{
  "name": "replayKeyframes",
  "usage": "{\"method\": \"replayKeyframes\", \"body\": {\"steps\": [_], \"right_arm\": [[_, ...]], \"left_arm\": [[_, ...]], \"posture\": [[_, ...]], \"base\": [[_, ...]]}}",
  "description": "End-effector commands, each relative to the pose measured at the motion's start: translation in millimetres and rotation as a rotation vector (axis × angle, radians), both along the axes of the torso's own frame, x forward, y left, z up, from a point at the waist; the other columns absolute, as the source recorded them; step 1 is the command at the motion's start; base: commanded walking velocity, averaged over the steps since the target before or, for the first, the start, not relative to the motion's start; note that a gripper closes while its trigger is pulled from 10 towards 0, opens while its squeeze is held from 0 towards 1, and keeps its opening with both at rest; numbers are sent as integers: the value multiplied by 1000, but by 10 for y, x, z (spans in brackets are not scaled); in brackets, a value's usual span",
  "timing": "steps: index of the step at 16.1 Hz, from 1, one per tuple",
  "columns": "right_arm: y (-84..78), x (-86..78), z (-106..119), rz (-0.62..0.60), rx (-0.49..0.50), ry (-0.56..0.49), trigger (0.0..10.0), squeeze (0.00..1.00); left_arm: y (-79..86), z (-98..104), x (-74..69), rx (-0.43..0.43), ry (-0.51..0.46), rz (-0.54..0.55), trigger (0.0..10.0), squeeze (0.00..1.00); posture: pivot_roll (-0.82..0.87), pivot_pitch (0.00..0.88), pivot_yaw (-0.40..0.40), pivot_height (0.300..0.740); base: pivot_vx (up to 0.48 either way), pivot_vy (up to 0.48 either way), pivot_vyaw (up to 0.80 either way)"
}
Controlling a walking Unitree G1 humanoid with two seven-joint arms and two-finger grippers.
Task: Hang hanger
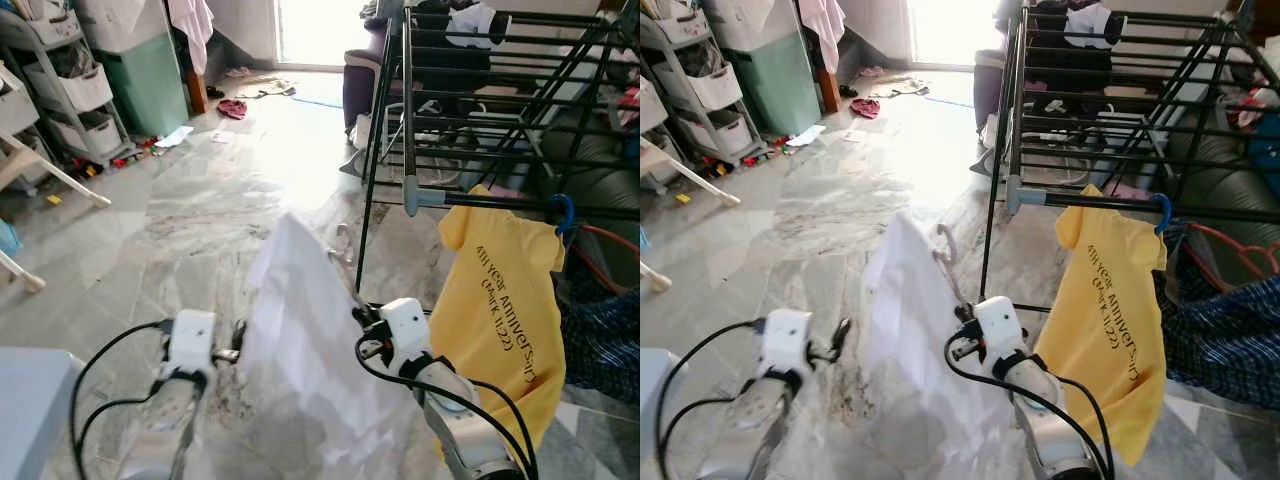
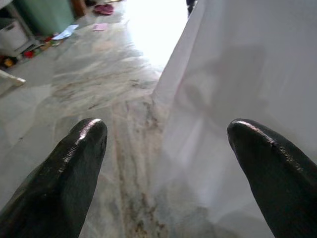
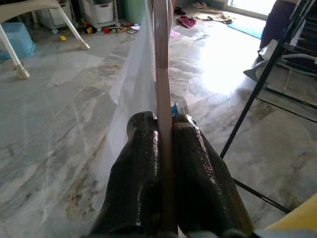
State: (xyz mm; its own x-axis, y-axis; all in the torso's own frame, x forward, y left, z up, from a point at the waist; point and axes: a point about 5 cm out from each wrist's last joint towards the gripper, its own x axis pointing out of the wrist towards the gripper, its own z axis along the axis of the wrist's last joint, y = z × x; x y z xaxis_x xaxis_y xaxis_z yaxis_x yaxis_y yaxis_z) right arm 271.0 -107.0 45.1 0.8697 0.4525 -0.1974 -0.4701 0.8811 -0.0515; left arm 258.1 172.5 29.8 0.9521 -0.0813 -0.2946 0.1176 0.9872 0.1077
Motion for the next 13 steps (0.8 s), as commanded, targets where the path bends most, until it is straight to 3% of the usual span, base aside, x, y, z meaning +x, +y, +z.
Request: {"method": "replayKeyframes", "body": {"steps": [1,4,13], "right_arm": [[-13,18,71,-20,15,-44,10000,0],[-60,20,92,-54,12,-52,10000,0],[0,73,140,-84,29,-69,10000,0]], "left_arm": [[-52,-9,5,11,15,-18,10000,0],[-191,-64,8,0,34,-51,10000,0],[-237,-25,118,7,23,-75,10000,0]], "posture": [[-50,0,39,740],[-76,0,42,740],[-94,0,75,740]], "base": [[-266,0,0],[-279,0,0],[-290,0,0]]}}
